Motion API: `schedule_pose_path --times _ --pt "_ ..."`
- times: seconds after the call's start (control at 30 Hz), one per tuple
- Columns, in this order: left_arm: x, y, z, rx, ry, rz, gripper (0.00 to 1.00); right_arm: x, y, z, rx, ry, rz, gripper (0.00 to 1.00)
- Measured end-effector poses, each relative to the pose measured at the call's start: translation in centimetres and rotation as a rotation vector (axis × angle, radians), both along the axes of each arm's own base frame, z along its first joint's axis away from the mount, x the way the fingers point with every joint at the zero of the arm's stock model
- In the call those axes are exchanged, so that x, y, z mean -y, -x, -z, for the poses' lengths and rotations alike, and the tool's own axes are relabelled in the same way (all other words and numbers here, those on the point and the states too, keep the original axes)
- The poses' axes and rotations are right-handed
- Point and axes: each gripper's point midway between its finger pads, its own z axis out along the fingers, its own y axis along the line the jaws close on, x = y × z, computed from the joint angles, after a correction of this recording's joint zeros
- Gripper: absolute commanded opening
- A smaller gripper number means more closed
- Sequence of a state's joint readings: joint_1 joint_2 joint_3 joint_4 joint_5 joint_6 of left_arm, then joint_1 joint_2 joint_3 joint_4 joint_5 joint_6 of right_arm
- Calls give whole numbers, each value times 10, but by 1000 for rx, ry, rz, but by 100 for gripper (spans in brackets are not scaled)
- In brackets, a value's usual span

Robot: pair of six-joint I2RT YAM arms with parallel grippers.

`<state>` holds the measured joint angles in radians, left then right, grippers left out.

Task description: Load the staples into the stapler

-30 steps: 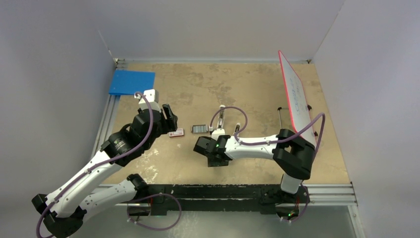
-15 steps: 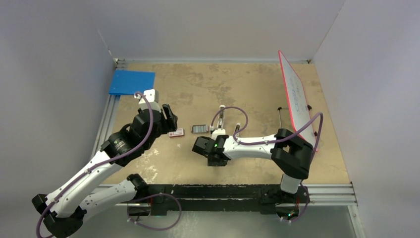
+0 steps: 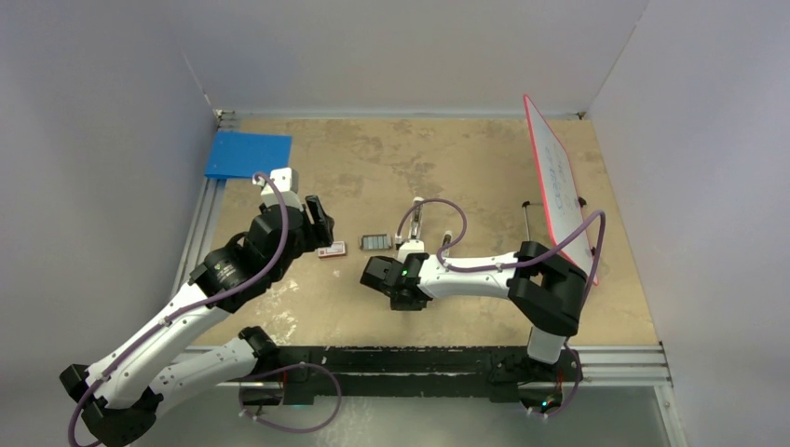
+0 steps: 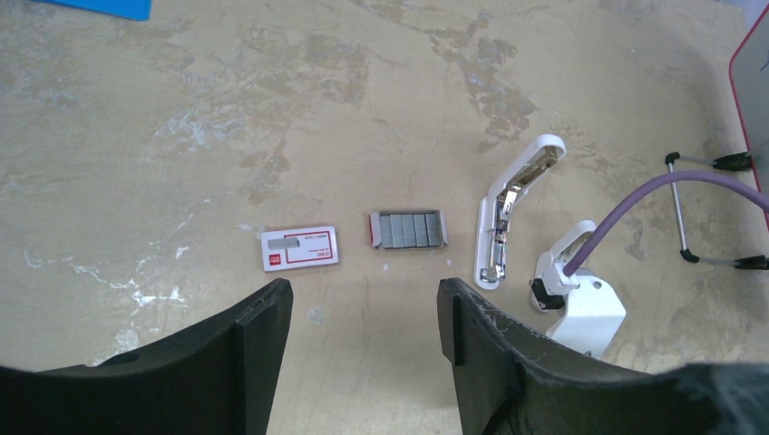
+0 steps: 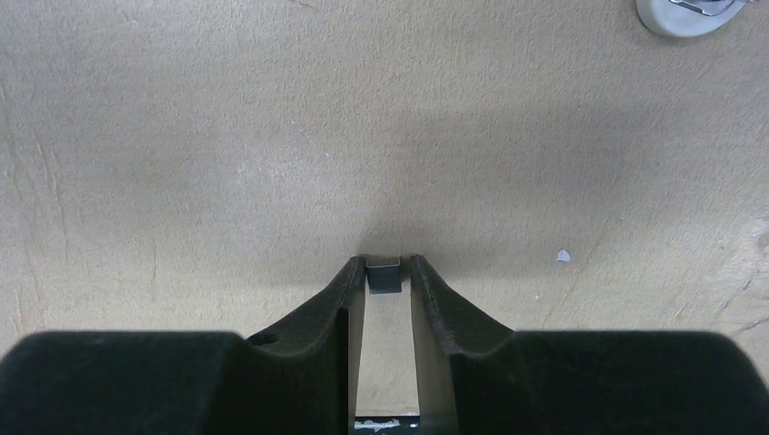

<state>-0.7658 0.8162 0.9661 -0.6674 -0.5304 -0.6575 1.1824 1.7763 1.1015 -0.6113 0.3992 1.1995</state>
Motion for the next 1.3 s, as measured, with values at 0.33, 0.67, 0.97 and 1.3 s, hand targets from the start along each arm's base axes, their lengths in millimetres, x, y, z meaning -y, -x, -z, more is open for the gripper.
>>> schedule_pose_path --times 0.33,0.67,0.97,1.3 --pt "0 0 0 0 0 0 60 1 -1 0 7 3 2 28" --pt "0 0 0 0 0 0 60 -1 -4 0 20 -1 0 25" --pt "0 0 0 0 0 0 60 -2 -6 -1 33 -5 -1 20" --pt "0 0 0 0 0 0 60 -2 -6 0 32 -4 1 24"
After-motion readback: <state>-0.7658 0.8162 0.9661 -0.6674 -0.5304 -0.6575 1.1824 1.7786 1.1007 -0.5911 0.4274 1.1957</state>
